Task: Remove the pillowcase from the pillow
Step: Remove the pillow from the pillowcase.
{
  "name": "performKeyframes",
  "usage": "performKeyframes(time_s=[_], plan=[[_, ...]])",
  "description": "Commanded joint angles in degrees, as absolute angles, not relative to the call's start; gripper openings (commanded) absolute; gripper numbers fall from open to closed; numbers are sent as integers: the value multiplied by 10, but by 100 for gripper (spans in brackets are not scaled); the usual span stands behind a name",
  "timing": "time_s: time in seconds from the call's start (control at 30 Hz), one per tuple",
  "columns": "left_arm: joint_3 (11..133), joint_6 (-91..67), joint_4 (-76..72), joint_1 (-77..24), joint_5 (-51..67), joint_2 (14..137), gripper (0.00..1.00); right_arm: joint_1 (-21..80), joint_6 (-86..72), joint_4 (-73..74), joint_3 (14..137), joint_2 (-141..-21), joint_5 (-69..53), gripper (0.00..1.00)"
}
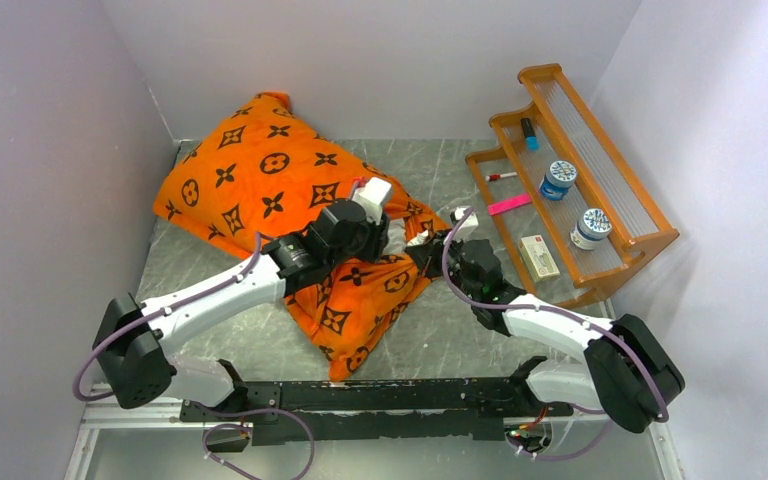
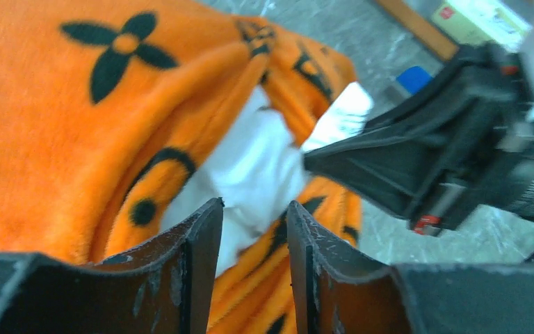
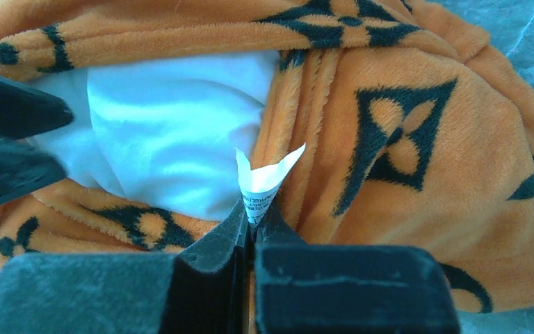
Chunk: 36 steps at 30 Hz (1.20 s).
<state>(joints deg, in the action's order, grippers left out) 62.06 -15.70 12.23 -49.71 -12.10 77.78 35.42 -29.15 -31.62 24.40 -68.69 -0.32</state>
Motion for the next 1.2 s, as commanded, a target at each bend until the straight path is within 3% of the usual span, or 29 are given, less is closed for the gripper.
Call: performKeyframes(time_s=[0.0, 0.2, 0.63, 0.83, 1.17], plan=[[686, -123, 131, -532, -146, 786, 49, 346, -264, -263, 219, -678, 11, 0], [740, -152, 159, -547, -171, 843, 67, 347, -268, -269, 213, -678, 8, 0], [811, -194, 242, -564, -341, 974, 79, 346, -279, -292, 201, -672, 3, 0], [797, -201, 254, -563, -393, 1010, 82, 347, -279, -294, 198, -667, 3, 0], [762, -205, 249, -548, -399, 998, 75, 347, -280, -296, 193, -662, 3, 0]])
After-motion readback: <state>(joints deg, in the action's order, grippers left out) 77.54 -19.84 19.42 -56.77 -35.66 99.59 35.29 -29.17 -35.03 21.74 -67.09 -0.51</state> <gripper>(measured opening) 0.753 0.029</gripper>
